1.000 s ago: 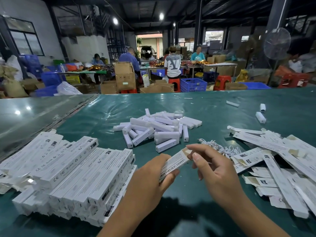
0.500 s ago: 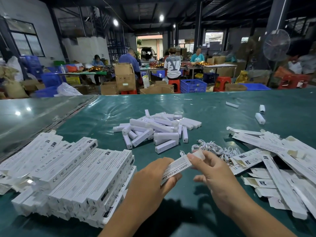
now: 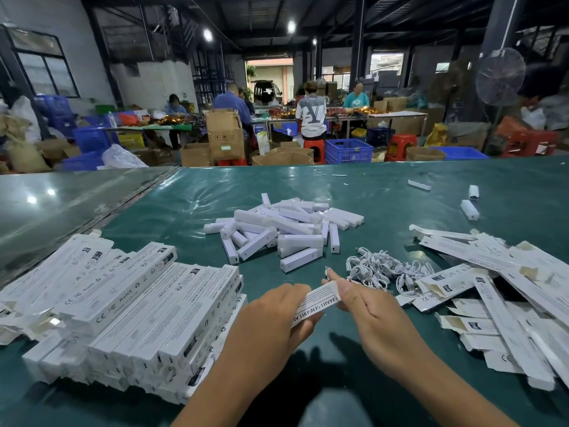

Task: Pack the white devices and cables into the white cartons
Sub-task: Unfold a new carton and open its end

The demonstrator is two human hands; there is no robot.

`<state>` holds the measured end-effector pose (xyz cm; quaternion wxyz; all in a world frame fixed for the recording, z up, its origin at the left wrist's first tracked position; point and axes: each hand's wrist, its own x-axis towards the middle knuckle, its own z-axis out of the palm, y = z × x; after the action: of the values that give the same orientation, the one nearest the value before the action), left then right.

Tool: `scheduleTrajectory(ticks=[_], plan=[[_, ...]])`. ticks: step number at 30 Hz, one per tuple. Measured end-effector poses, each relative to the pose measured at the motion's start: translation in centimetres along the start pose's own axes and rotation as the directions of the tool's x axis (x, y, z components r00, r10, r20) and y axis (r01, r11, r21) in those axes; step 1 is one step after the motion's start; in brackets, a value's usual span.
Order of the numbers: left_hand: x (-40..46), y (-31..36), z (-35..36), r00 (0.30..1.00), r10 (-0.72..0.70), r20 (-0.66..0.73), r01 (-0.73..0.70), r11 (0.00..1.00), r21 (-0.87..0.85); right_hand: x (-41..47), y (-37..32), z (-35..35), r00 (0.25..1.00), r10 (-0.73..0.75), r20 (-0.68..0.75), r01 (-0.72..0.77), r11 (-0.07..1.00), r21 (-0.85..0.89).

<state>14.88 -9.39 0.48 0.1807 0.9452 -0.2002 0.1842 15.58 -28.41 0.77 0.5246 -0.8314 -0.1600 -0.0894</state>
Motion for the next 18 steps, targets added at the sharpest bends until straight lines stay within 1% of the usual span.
scheduleTrajectory(ticks=[3,7,9,14,16,18], plan=[[0.04,0.02,-0.02,1.000,0.016,0.000,-0.016,1.000,0.024,0.14,0.21,-0.13,1.000,-0.007,-0.023,0.006,0.999,-0.043],[0.10,0.00,-0.08,0.999,0.035,-0.012,-0.035,0.999,0.011,0.43,0.30,-0.34,0.998,0.006,-0.056,-0.006,1.000,0.008],[0.11,-0.01,-0.05,0.999,0.041,-0.010,-0.041,0.999,0.036,0.56,0.42,-0.44,0.999,0.006,-0.044,-0.005,1.000,0.008],[0.11,-0.08,-0.09,0.999,0.044,-0.007,-0.043,0.998,0.055,0.46,0.59,-0.50,0.999,-0.045,-0.013,0.044,0.997,-0.063],[0.14,-0.12,-0.17,0.999,0.040,-0.002,-0.040,0.997,0.061,0.53,0.46,-0.68,0.999,-0.031,0.017,0.032,0.999,-0.031],[0.15,-0.15,-0.25,0.999,0.043,0.006,-0.043,0.997,0.067,0.69,0.62,-0.86,0.999,0.012,0.044,-0.016,0.997,0.072]])
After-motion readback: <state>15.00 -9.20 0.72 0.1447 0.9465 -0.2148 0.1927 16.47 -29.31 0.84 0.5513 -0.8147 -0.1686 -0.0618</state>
